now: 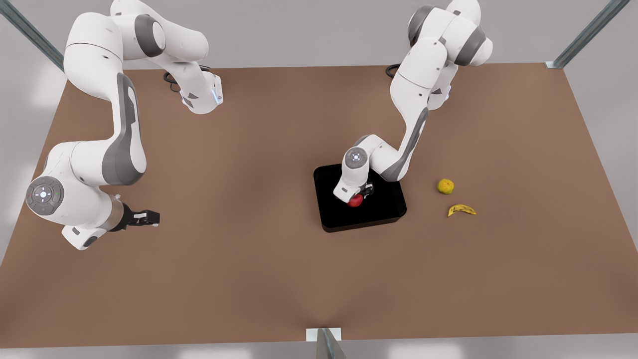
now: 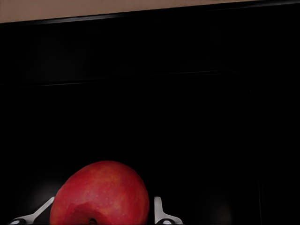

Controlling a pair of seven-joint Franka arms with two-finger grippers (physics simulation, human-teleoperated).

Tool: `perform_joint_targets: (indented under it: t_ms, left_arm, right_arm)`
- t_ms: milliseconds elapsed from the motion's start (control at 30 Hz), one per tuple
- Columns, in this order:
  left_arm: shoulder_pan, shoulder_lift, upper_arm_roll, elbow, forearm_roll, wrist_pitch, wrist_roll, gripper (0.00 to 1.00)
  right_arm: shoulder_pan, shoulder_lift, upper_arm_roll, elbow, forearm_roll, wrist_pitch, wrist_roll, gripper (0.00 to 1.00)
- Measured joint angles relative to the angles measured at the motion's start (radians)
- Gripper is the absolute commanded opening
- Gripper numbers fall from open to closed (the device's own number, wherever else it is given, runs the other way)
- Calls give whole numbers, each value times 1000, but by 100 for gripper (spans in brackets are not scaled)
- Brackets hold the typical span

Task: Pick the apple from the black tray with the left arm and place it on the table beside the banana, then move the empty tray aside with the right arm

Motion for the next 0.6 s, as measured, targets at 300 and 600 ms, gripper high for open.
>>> perform_joint_targets:
  t_ms: [300, 600]
  left_arm:
    - [48, -234, 10, 7, 17, -159, -9, 72]
    - [461, -298, 17, -73, 17, -341, 261, 72]
  right_arm:
    - [3, 0, 2, 0, 0, -2, -1, 100]
    - [415, -33, 97, 66, 4, -82, 211, 100]
